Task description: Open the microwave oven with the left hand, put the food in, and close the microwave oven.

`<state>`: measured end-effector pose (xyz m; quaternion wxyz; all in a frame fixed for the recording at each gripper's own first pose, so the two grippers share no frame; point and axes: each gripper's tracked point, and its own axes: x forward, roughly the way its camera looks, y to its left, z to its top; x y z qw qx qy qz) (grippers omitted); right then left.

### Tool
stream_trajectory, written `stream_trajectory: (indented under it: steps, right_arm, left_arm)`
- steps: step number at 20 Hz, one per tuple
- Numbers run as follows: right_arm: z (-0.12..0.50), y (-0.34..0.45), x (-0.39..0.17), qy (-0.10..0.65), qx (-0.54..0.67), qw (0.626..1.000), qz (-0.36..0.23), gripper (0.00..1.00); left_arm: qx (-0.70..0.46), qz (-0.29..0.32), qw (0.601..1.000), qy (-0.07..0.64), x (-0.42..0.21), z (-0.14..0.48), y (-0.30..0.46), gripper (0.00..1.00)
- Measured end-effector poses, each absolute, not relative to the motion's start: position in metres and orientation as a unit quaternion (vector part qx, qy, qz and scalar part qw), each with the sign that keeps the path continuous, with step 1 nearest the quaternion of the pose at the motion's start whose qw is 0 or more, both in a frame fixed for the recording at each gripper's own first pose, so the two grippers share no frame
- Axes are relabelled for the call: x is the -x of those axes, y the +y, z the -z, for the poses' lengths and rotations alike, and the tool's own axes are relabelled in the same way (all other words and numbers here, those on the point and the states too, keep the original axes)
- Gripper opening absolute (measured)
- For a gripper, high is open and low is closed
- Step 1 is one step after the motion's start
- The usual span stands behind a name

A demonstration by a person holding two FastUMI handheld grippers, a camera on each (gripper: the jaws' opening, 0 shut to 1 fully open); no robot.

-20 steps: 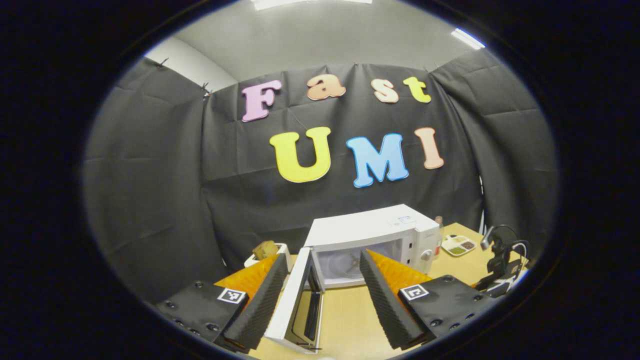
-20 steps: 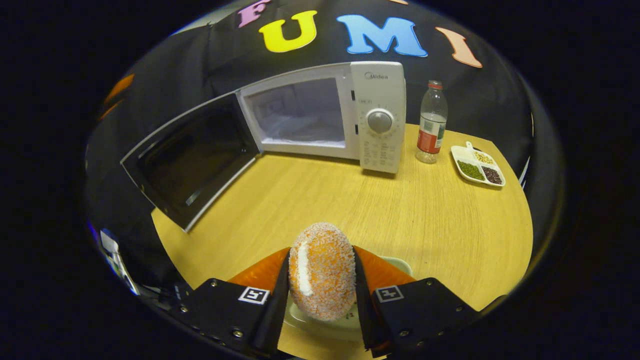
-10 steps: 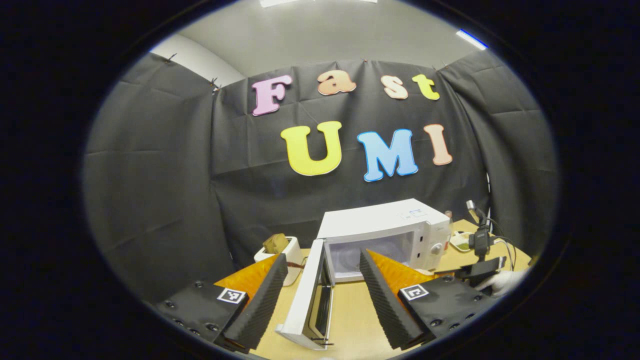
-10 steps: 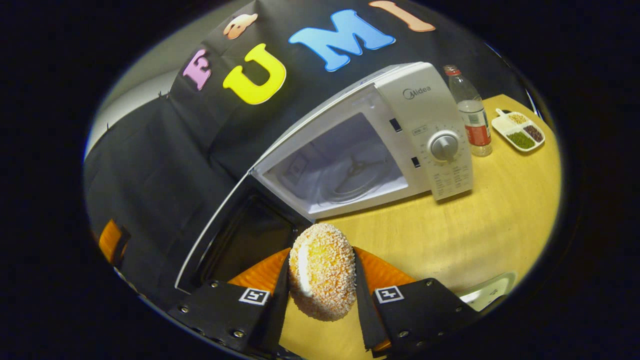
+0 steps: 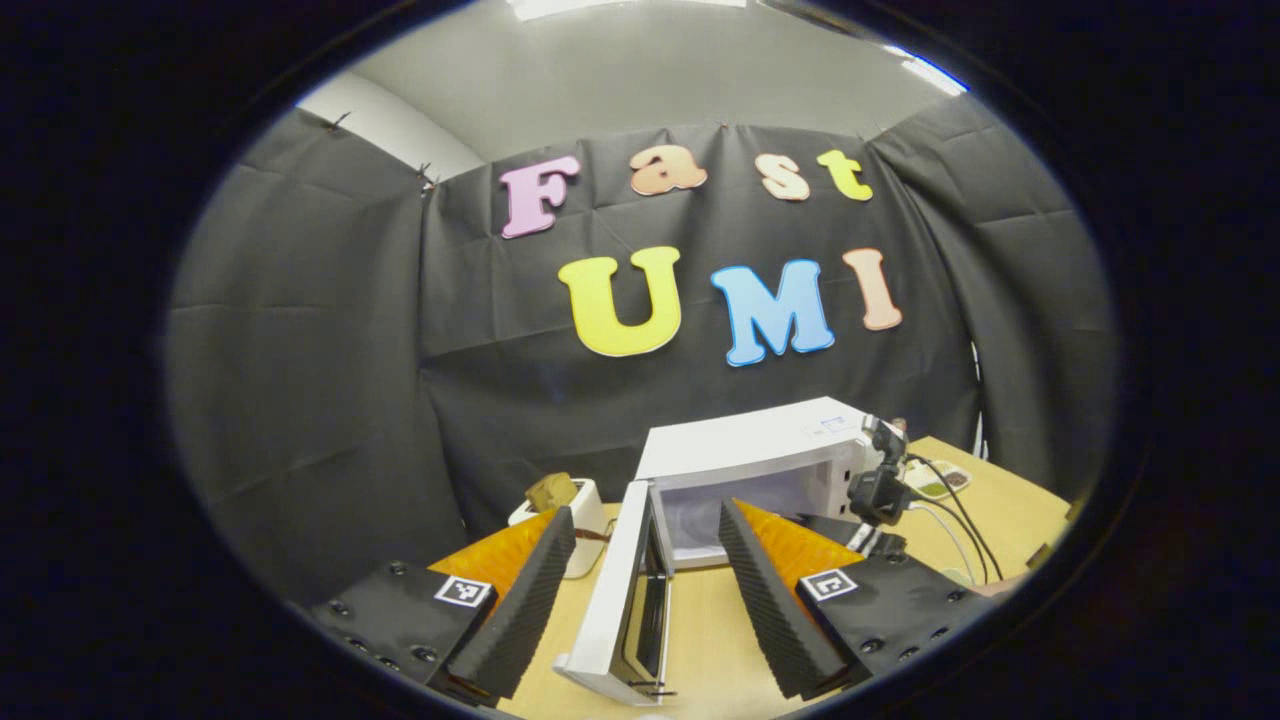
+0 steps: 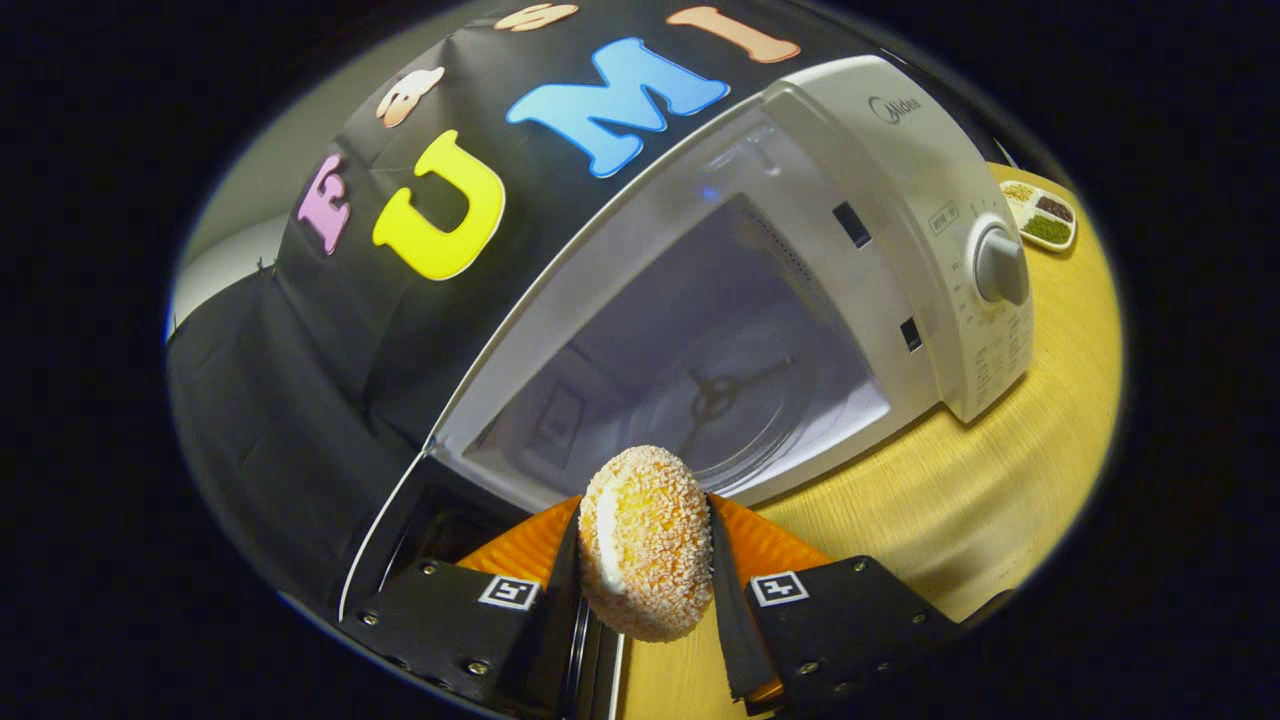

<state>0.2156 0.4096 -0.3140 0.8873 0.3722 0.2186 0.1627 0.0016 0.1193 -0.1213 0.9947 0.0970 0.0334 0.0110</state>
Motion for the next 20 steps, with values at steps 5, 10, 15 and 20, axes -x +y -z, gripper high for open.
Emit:
stream_trajectory:
  steps: [5, 10, 15, 20]
  right_arm:
    - [0.344, 0.417, -0.257, 0.207, -0.390, 0.890, -0.115, 0.62]
    - [0.354, 0.422, -0.270, 0.177, -0.324, 0.926, -0.076, 0.61]
    - [0.350, 0.420, -0.299, 0.156, -0.313, 0.936, -0.035, 0.61]
    - [0.344, 0.413, -0.296, 0.142, -0.295, 0.944, -0.028, 0.98]
  left_arm:
    - [-0.085, -0.001, 0.996, 0.039, -0.004, 0.145, 0.105, 0.97]
    - [-0.079, 0.002, 0.996, 0.049, -0.005, 0.164, 0.105, 1.00]
    - [-0.063, -0.004, 0.996, 0.056, -0.004, 0.180, 0.111, 0.97]
    - [-0.066, -0.016, 0.996, 0.062, -0.002, 0.184, 0.122, 1.00]
